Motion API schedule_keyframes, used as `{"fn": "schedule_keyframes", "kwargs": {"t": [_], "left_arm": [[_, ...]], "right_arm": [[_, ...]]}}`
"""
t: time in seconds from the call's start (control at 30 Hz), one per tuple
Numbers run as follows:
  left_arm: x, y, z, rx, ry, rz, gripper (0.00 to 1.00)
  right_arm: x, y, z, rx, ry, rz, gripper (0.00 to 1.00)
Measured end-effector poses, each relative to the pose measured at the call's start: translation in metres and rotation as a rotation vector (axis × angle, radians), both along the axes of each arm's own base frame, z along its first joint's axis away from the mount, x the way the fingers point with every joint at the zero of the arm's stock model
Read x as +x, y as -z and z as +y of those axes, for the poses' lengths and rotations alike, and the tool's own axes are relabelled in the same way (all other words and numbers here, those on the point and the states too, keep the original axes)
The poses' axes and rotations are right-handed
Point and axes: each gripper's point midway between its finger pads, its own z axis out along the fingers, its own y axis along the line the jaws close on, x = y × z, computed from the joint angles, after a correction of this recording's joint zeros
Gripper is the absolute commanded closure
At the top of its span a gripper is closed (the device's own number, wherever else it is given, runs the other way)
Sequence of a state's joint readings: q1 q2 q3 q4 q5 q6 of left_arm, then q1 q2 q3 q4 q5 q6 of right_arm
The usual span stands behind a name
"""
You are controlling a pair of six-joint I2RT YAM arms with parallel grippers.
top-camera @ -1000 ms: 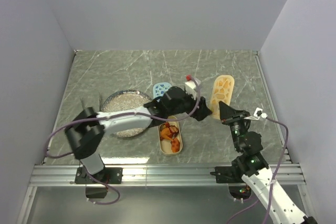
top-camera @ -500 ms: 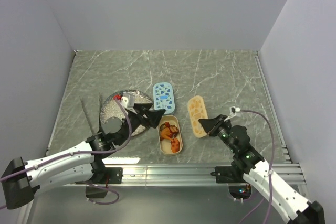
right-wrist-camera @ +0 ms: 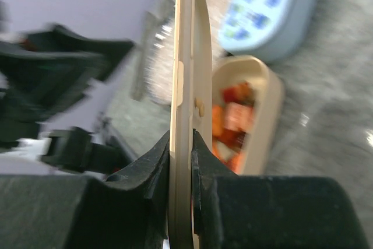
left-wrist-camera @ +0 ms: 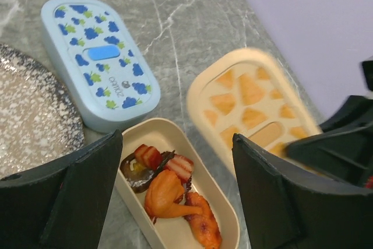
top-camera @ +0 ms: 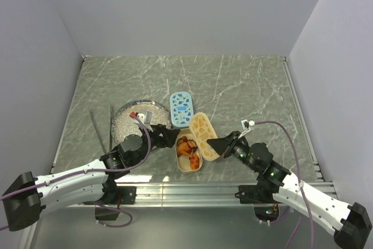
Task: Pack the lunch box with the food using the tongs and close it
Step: Put the lid back on the lunch box
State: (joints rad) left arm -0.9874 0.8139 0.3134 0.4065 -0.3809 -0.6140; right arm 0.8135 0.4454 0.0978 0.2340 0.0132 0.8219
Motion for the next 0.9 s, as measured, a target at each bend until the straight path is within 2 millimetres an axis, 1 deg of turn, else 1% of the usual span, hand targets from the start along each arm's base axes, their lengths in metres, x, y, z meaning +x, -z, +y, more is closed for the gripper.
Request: {"fn": "schedule_keyframes", "kwargs": {"t": [0.13, 0.23, 0.3, 0.43, 0.53, 0.6, 0.7, 0.77, 0.83, 0.9], "left_arm": [[-0.001, 0.011, 0.005, -0.002, -0.016, 0.017, 0.18], [-0.003, 0.015, 0.008, -0.031, -0.021, 0.020, 0.19], [-0.005, 0.020, 0.010, -0.058, -0.023, 0.019, 0.19], [-0.007, 0.030, 0.015, -0.074, -0.030, 0.020, 0.19], [-0.009, 0.030, 0.015, -0.089, -0.030, 0.014, 0.19], [-0.009, 0.025, 0.013, -0.107, -0.027, 0.006, 0.19], [-0.009, 0.020, 0.011, -0.131, -0.024, -0.003, 0.19], [-0.009, 0.019, 0.010, -0.138, -0.021, -0.001, 0.19], [-0.009, 0.022, 0.007, -0.142, -0.017, 0.004, 0.20], [-0.010, 0.030, 0.004, -0.134, -0.009, 0.021, 0.20]], "right_arm": [[-0.006, -0.024, 0.008, 0.085, -0.026, -0.039, 1.00], [-0.011, -0.032, 0.017, 0.144, -0.048, -0.031, 1.00], [-0.015, -0.030, 0.024, 0.172, -0.066, -0.013, 1.00], [-0.027, -0.016, 0.040, 0.178, -0.102, 0.038, 1.00], [-0.037, -0.009, 0.050, 0.178, -0.120, 0.063, 1.00], [-0.040, -0.010, 0.054, 0.189, -0.121, 0.069, 1.00], [-0.042, -0.012, 0.058, 0.208, -0.111, 0.069, 1.00], [-0.041, -0.012, 0.060, 0.215, -0.096, 0.073, 1.00], [-0.040, -0.010, 0.060, 0.215, -0.078, 0.080, 1.00], [-0.039, -0.006, 0.062, 0.215, -0.062, 0.094, 1.00]]}}
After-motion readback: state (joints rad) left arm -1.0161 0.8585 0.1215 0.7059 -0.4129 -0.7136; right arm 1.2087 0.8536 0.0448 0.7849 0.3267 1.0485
